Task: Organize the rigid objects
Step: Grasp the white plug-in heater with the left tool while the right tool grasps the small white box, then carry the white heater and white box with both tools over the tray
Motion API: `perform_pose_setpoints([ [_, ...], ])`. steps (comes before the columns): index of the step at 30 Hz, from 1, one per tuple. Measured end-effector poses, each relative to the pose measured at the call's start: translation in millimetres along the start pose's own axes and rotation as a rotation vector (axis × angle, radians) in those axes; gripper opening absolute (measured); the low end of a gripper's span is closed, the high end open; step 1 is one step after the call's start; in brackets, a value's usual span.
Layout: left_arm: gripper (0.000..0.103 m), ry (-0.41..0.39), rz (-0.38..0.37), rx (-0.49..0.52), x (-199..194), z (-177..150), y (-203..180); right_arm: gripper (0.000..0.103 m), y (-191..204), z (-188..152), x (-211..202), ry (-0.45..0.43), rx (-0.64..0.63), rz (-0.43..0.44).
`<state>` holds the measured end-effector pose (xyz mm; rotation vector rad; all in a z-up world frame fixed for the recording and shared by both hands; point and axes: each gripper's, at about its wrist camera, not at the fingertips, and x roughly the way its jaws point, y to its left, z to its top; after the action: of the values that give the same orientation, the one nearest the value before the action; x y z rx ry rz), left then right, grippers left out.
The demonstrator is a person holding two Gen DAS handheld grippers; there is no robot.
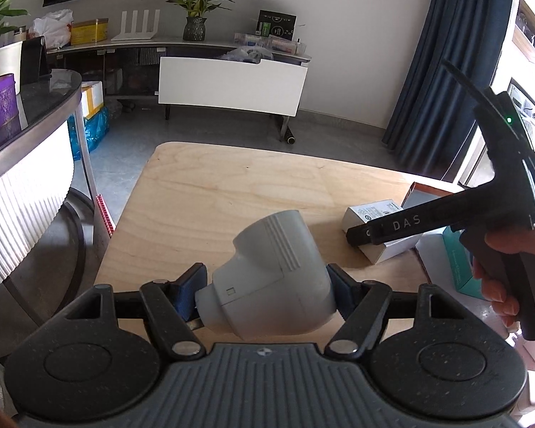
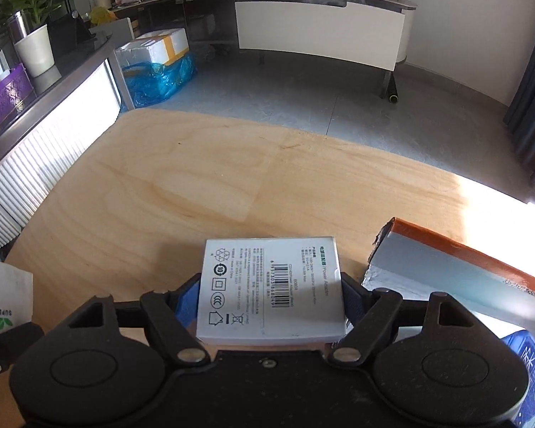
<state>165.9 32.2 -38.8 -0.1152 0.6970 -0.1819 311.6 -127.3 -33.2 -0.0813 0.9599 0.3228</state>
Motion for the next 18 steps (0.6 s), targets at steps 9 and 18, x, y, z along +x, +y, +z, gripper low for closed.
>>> perform_pose_setpoints([
  [9,0.074,-0.038,0.037,-0.012,-18,4,-2,0.092,18,-23,-62,-0.127,0.055,-0.001],
  [18,0.074,-0.084,0.048,0.008,-52,5,-15,0.092,39,-48,-126,-0.232,0.054,-0.023],
])
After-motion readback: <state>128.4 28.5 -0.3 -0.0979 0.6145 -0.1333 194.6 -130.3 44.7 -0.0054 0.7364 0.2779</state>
